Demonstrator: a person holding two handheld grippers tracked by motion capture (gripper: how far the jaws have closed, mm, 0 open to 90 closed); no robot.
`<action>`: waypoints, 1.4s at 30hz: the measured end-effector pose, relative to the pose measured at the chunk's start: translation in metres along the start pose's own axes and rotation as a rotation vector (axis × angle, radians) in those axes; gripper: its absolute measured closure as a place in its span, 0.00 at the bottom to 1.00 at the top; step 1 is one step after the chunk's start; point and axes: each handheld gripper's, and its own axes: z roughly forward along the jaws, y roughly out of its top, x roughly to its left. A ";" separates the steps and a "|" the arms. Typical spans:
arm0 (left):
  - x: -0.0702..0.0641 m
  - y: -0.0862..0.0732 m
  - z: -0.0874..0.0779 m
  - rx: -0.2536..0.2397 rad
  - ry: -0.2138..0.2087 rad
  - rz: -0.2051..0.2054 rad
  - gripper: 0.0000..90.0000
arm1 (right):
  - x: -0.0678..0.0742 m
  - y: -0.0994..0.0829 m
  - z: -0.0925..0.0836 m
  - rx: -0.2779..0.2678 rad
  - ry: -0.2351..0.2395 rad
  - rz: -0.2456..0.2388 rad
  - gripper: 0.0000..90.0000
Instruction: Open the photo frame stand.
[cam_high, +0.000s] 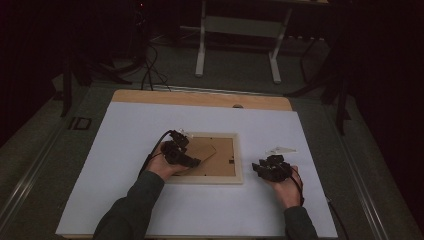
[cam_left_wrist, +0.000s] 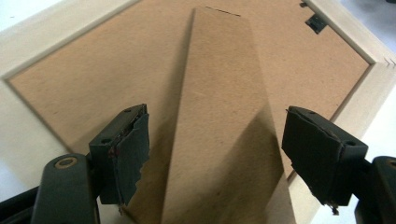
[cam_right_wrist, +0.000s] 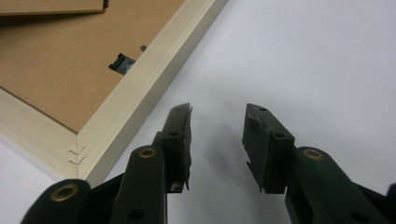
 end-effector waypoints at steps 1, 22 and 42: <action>-0.001 0.000 0.001 0.003 -0.001 0.003 0.27 | 0.000 0.000 0.000 0.000 0.000 0.000 0.68; -0.005 0.003 0.009 0.077 0.007 0.057 0.42 | 0.002 0.000 0.003 0.005 0.002 -0.001 0.68; -0.013 0.003 0.007 0.046 0.066 0.132 0.43 | 0.006 0.035 0.019 0.034 0.022 -0.016 0.65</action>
